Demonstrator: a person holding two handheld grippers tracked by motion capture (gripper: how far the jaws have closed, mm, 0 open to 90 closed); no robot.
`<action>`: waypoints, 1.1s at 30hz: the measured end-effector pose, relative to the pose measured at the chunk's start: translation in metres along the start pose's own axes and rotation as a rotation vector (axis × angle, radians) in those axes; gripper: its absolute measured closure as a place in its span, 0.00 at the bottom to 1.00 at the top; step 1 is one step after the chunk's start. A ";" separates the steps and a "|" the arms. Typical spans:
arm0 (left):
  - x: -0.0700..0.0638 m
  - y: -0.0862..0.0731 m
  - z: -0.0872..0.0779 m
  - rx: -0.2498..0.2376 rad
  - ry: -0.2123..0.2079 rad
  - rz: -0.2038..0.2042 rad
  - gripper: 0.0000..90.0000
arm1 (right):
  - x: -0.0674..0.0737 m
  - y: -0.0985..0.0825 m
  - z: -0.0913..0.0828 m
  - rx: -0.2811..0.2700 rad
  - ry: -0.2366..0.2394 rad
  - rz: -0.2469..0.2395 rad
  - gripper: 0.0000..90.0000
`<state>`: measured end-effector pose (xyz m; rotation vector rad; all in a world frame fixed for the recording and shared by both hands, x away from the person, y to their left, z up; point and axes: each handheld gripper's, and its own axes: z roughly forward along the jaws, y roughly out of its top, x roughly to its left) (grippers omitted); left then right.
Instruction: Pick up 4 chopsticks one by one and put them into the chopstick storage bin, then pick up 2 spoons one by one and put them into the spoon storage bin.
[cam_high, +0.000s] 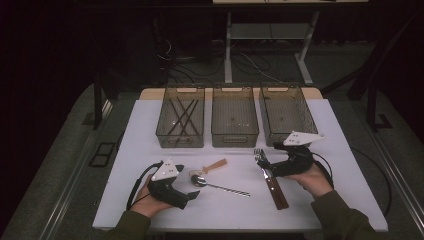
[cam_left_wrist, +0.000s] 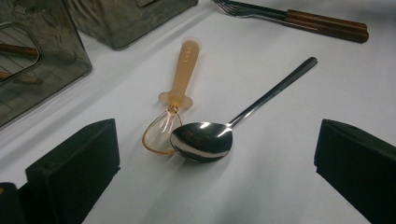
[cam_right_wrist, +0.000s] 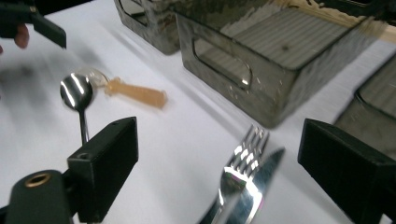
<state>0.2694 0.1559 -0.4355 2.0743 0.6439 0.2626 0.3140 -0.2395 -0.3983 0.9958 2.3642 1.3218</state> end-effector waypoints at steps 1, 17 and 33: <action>0.000 0.000 0.000 -0.002 0.000 0.001 0.00 | 0.000 -0.003 -0.002 0.000 -0.003 -0.003 0.13; 0.000 0.000 0.000 0.002 0.006 0.004 0.00 | 0.004 -0.059 -0.028 -0.007 -0.060 0.050 0.13; 0.004 0.003 -0.003 0.015 -0.003 -0.019 0.13 | -0.001 -0.080 -0.042 0.013 -0.081 0.089 0.13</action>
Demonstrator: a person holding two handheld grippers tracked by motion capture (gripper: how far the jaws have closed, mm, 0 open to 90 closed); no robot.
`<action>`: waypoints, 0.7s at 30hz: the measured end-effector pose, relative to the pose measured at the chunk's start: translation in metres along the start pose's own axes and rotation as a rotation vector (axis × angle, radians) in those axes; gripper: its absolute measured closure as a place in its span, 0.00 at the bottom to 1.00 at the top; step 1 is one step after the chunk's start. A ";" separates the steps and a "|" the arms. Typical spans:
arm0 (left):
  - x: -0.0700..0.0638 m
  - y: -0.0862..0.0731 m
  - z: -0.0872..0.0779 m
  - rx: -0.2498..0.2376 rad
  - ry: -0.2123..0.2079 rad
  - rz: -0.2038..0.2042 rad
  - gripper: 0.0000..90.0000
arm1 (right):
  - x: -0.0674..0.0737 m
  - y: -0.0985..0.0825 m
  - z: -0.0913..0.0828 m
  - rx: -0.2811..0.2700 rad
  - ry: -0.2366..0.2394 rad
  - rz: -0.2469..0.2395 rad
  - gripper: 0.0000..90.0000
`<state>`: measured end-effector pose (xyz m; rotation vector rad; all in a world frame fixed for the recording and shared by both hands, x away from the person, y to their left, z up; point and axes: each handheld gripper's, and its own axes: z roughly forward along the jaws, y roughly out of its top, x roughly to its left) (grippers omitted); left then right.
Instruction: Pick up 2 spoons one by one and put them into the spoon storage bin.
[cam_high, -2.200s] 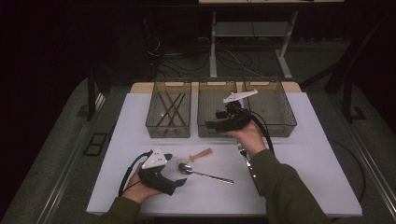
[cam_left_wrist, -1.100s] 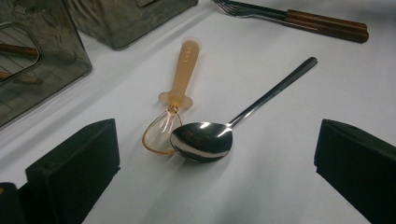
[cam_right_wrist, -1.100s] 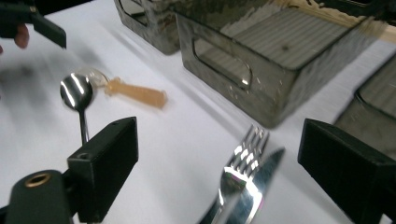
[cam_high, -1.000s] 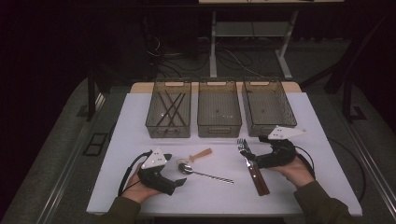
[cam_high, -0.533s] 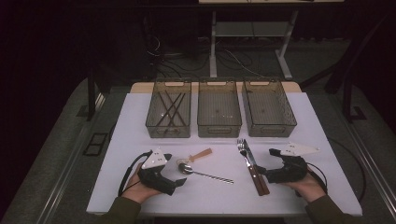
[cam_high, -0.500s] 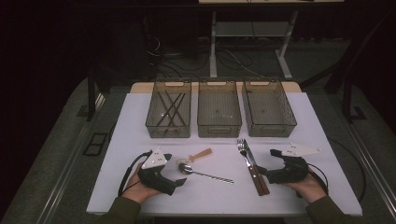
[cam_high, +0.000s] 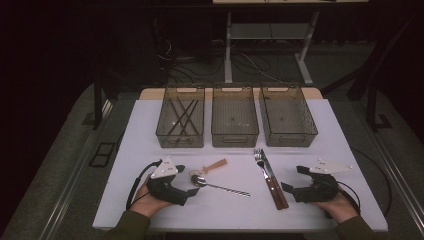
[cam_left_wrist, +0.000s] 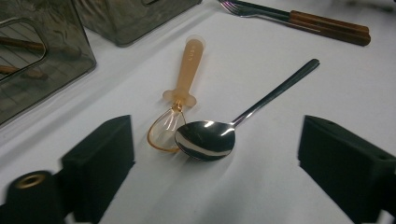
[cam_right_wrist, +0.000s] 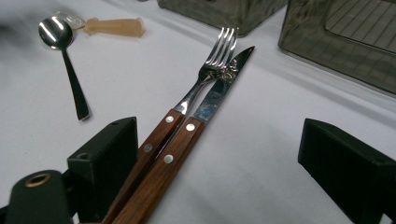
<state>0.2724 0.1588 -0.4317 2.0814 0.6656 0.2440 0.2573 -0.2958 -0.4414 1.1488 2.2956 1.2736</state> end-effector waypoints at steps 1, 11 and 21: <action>0.000 0.001 -0.001 -0.003 0.000 0.004 0.18 | 0.001 0.000 0.000 0.003 0.004 -0.003 0.13; 0.003 0.018 0.006 0.015 -0.018 0.047 0.60 | 0.001 0.001 0.000 -0.002 0.004 0.006 0.13; 0.003 0.032 0.037 0.146 -0.066 0.082 1.00 | 0.001 0.001 0.001 0.002 0.001 0.010 0.13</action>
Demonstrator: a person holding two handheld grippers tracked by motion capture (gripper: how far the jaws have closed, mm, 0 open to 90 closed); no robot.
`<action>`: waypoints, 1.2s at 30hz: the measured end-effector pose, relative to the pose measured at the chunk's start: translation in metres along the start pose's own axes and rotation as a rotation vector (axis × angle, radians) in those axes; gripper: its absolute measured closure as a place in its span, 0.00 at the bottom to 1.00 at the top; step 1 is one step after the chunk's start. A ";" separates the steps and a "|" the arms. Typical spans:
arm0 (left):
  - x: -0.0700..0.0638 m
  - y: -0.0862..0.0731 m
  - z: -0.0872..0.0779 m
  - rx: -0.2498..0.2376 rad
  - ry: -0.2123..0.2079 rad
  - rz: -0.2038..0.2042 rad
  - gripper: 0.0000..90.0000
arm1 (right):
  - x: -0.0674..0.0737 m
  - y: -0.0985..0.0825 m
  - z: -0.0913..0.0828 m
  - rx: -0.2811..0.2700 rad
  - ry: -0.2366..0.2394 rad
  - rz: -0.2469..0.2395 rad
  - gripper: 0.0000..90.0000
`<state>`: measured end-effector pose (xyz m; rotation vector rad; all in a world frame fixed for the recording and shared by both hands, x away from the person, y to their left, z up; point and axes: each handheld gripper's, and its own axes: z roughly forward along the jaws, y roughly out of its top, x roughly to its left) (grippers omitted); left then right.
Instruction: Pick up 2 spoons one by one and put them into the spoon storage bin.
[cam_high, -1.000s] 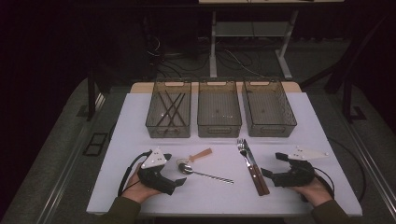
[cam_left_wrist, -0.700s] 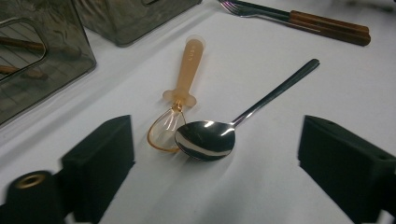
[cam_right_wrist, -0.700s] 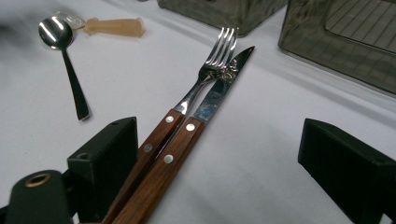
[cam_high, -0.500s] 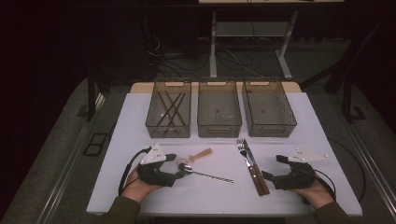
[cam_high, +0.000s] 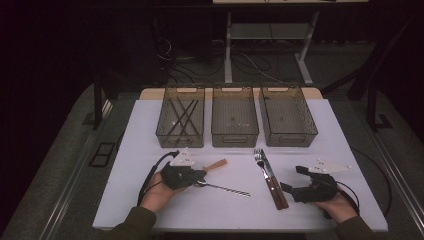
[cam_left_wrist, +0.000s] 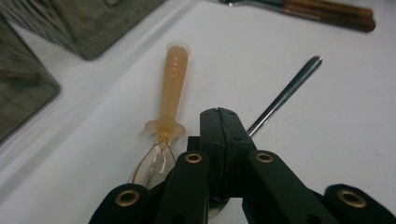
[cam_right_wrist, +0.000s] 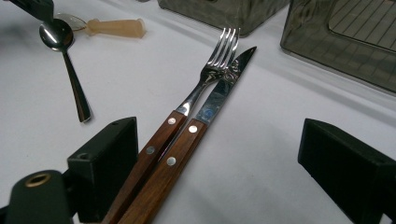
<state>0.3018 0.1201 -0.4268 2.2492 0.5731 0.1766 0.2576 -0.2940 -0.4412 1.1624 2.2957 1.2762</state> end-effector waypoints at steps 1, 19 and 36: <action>0.000 0.001 0.003 0.014 -0.002 0.003 1.00 | 0.000 0.000 0.000 -0.001 0.001 -0.001 0.13; -0.003 0.005 0.029 0.125 -0.038 0.028 1.00 | -0.001 0.000 -0.001 -0.007 -0.004 0.006 0.13; -0.007 0.005 0.024 0.167 -0.080 0.035 1.00 | -0.001 0.000 -0.001 -0.008 -0.004 0.003 0.13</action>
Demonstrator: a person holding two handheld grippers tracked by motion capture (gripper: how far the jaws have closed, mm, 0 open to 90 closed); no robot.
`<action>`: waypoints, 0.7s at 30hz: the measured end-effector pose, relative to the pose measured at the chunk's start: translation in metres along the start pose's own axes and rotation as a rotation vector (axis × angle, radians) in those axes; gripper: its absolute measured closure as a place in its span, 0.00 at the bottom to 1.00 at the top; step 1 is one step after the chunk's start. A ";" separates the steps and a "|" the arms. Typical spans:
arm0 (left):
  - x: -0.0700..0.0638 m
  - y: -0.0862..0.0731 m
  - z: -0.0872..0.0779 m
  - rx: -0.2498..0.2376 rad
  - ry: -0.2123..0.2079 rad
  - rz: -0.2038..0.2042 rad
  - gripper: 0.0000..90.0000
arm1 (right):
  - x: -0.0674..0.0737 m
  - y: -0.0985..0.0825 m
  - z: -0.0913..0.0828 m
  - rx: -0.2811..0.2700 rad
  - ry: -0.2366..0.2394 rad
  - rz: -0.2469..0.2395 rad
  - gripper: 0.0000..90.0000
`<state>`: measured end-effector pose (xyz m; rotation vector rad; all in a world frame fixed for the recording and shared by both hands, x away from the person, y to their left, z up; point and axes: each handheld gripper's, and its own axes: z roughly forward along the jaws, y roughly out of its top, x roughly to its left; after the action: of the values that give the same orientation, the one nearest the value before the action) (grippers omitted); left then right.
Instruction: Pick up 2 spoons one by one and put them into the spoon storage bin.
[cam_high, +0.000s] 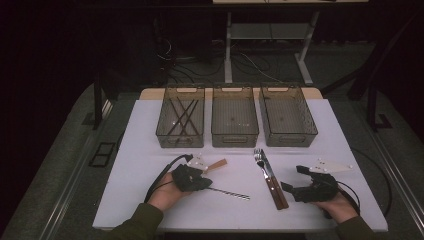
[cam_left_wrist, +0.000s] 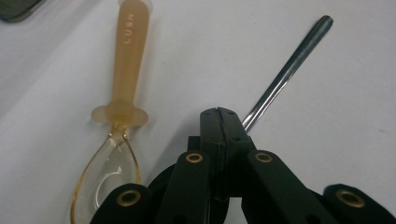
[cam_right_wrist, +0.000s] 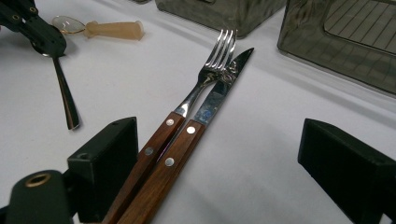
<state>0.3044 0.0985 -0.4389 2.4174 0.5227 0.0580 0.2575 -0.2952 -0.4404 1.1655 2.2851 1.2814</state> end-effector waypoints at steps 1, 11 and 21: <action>-0.001 0.000 -0.001 0.004 -0.003 -0.001 1.00 | 0.000 0.000 0.000 0.000 0.000 0.000 0.13; -0.009 -0.006 -0.004 0.008 -0.018 0.003 1.00 | 0.000 0.000 0.000 -0.003 -0.002 -0.002 0.13; -0.017 -0.011 -0.008 0.023 -0.062 0.010 1.00 | 0.000 0.000 0.000 -0.003 -0.001 -0.003 0.13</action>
<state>0.2836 0.1040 -0.4379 2.4360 0.4860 -0.0188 0.2574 -0.2953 -0.4400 1.1616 2.2823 1.2827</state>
